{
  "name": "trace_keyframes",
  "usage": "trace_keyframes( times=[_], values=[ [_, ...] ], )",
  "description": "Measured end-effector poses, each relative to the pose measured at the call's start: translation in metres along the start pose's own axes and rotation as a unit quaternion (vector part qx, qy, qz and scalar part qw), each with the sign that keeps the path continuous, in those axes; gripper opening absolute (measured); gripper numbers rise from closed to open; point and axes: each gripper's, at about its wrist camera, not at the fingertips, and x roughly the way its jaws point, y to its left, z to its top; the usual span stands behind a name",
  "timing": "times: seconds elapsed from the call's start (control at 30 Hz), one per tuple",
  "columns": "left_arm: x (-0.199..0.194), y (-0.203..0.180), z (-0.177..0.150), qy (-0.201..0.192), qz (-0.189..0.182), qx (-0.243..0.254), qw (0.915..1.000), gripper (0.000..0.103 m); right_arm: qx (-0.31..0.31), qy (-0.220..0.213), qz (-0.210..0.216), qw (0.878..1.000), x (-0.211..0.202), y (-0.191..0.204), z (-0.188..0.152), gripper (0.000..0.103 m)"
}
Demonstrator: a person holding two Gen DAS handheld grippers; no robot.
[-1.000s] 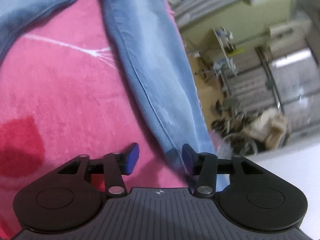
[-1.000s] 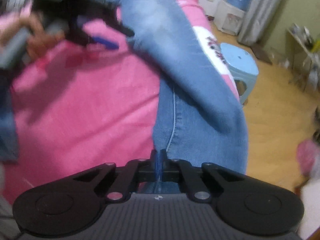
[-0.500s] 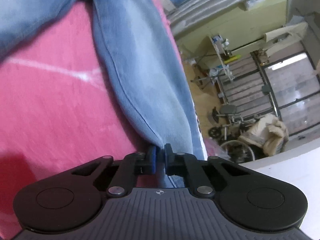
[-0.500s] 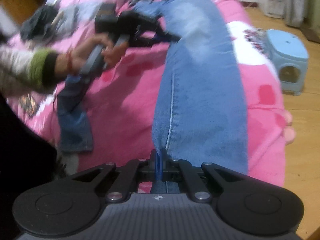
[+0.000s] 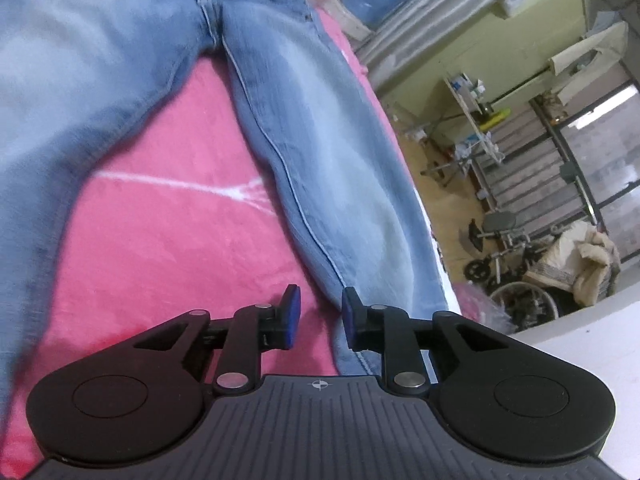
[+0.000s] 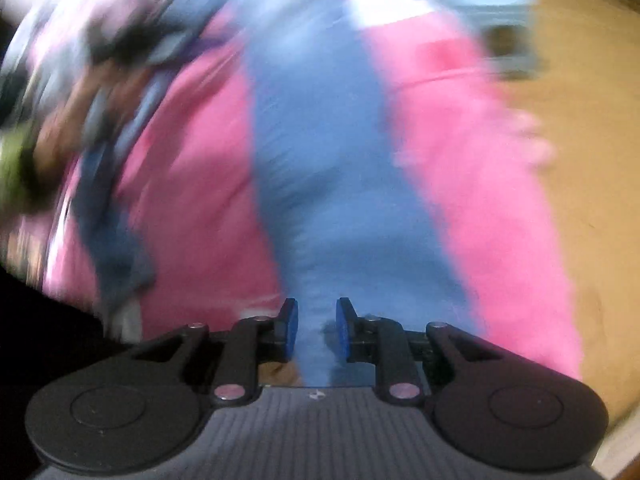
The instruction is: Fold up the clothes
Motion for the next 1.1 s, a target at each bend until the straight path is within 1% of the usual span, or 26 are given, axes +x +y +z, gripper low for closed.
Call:
trace_keyframes(
  times=[0.07,0.13,0.2,0.23,0.27,0.37,0.4,0.43,0.47,0.5,0.53,0.57,0.6,0.7,0.77,0.83,0.87,0.9,0.93,1.0,1.07,1.1],
  values=[
    [0.0,-0.009,0.0,-0.003,0.003,0.027,0.9996,0.021,0.072,-0.045,-0.025,0.996,-0.022,-0.024,-0.01,0.034],
    [0.003,-0.024,-0.007,0.002,-0.003,0.075,0.9972,0.021,0.125,-0.072,-0.046,0.988,-0.03,-0.042,-0.018,0.047],
    [0.01,-0.041,-0.016,0.016,-0.014,0.128,0.9915,0.022,0.146,-0.075,-0.06,0.985,-0.024,-0.052,-0.023,0.049],
    [0.016,-0.05,-0.023,0.035,-0.024,0.161,0.9861,0.022,0.15,-0.071,-0.06,0.984,-0.018,-0.053,-0.024,0.049],
    [0.021,-0.057,-0.031,0.044,-0.029,0.189,0.9806,0.022,0.152,-0.068,-0.053,0.985,-0.013,-0.055,-0.023,0.049],
    [0.034,-0.075,-0.055,0.043,-0.026,0.267,0.9624,0.022,0.146,-0.049,-0.038,0.987,0.003,-0.06,-0.023,0.049],
    [0.038,-0.08,-0.061,0.042,-0.021,0.289,0.9562,0.022,0.136,-0.04,-0.04,0.989,0.007,-0.058,-0.025,0.048],
    [0.04,-0.083,-0.063,0.041,-0.016,0.301,0.9526,0.022,0.122,-0.03,-0.047,0.991,0.009,-0.056,-0.029,0.046],
    [0.043,-0.084,-0.064,0.04,-0.012,0.307,0.9508,0.022,0.11,-0.022,-0.054,0.992,0.011,-0.054,-0.033,0.042],
    [0.045,-0.086,-0.064,0.039,-0.009,0.313,0.9489,0.022,0.104,-0.017,-0.058,0.993,0.011,-0.052,-0.037,0.029],
    [0.046,-0.086,-0.064,0.039,-0.007,0.313,0.9491,0.022,0.1,-0.014,-0.06,0.993,0.01,-0.051,-0.041,0.012],
    [0.046,-0.084,-0.063,0.039,-0.007,0.308,0.9506,0.022,0.099,-0.017,-0.055,0.993,0.004,-0.051,-0.043,0.011],
    [0.045,-0.081,-0.063,0.039,-0.007,0.304,0.9519,0.022,0.097,-0.026,-0.048,0.994,-0.003,-0.049,-0.046,0.008],
    [0.044,-0.078,-0.065,0.038,-0.005,0.302,0.9525,0.022,0.088,-0.03,-0.053,0.994,-0.009,-0.049,-0.049,0.007],
    [0.047,-0.081,-0.066,0.037,-0.001,0.308,0.9507,0.022,0.089,-0.02,-0.067,0.994,0.001,-0.054,-0.05,0.007],
    [0.044,-0.081,-0.07,0.035,0.002,0.317,0.9479,0.022,0.086,-0.013,-0.082,0.993,0.009,-0.059,-0.051,0.011],
    [0.043,-0.081,-0.07,0.035,0.003,0.321,0.9465,0.022,0.091,-0.015,-0.078,0.993,0.009,-0.061,-0.052,0.011],
    [0.043,-0.08,-0.07,0.036,0.003,0.323,0.9458,0.022,0.096,-0.017,-0.076,0.992,0.007,-0.063,-0.054,0.014],
    [0.043,-0.08,-0.07,0.037,0.001,0.323,0.9457,0.022,0.101,-0.016,-0.079,0.992,0.003,-0.065,-0.056,0.02],
    [0.043,-0.078,-0.067,0.04,-0.002,0.317,0.9477,0.022,0.11,-0.013,-0.089,0.99,-0.007,-0.067,-0.061,0.027],
    [0.042,-0.075,-0.064,0.044,-0.005,0.306,0.951,0.022,0.112,-0.01,-0.1,0.989,-0.018,-0.067,-0.064,0.027],
    [0.042,-0.074,-0.064,0.044,-0.007,0.301,0.9524,0.022,0.103,-0.008,-0.108,0.989,-0.024,-0.064,-0.064,0.027]
  ],
)
